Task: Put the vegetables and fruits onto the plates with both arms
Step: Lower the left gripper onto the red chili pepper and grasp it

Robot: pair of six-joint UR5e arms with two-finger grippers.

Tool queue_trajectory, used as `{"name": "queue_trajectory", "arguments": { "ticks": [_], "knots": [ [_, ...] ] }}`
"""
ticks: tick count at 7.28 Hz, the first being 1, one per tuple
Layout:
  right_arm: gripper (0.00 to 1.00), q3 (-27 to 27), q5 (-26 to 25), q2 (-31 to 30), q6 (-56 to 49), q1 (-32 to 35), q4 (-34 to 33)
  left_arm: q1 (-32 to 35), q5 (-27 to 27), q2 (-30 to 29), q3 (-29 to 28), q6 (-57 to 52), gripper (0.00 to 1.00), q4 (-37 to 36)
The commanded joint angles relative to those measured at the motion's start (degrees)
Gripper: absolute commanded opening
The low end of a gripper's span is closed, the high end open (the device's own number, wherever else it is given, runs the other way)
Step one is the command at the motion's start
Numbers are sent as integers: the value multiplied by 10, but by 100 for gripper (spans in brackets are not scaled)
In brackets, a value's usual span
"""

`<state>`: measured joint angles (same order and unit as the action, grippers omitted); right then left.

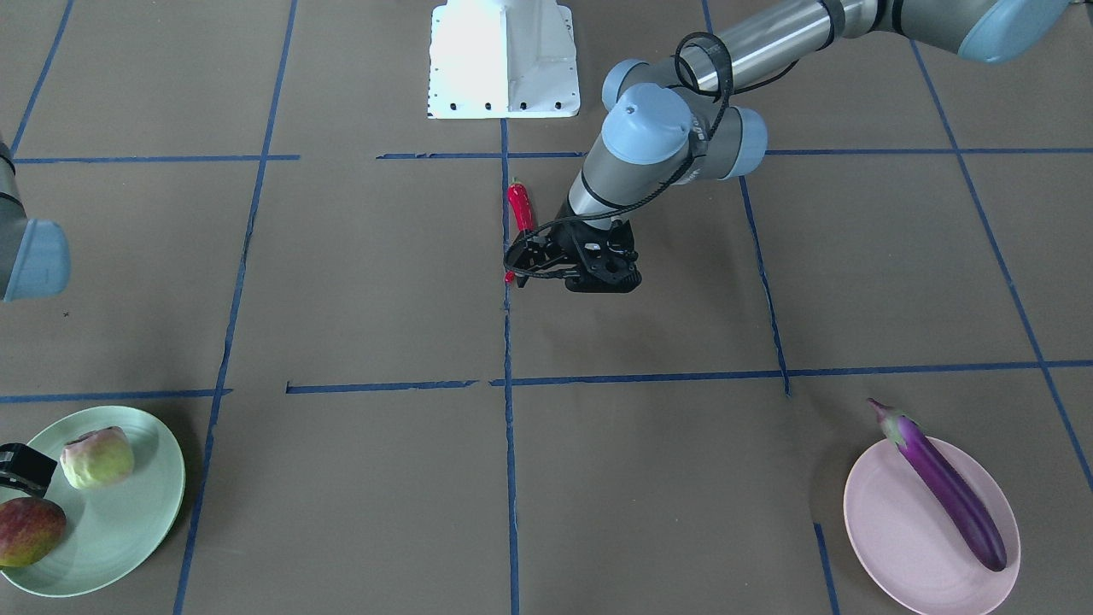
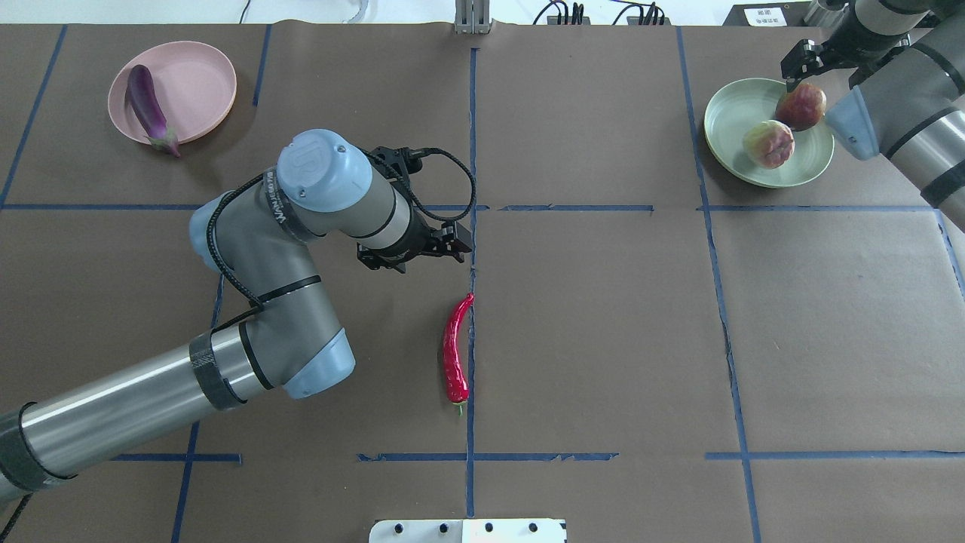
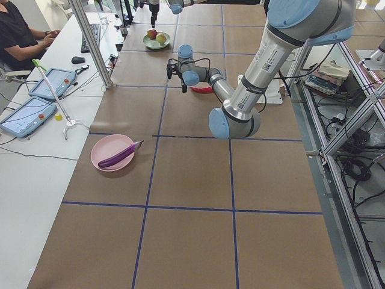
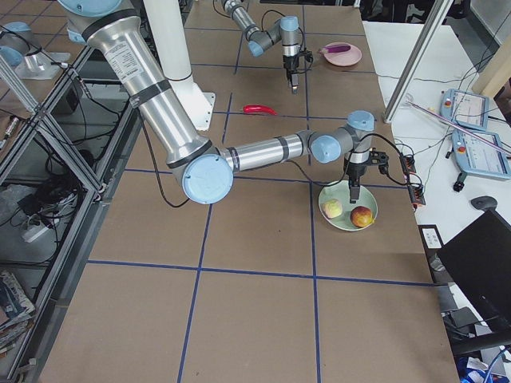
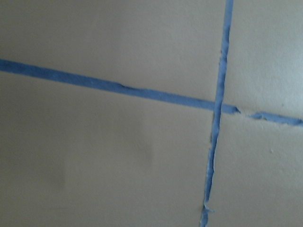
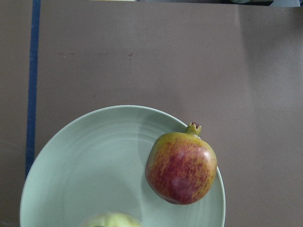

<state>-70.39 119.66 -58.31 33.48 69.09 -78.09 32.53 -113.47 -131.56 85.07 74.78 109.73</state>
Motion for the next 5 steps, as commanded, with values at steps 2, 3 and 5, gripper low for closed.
{"name": "queue_trajectory", "arguments": {
  "ticks": [2,3,5],
  "knots": [
    [100,0,72,-15,-25,28,1,-47,2,-22,7,-75,98,-99],
    [100,0,79,-18,-28,28,1,-60,2,-23,7,-75,92,-101],
    [100,-1,82,-19,-28,28,2,-68,1,-23,9,-74,76,-114]
  ]
}}
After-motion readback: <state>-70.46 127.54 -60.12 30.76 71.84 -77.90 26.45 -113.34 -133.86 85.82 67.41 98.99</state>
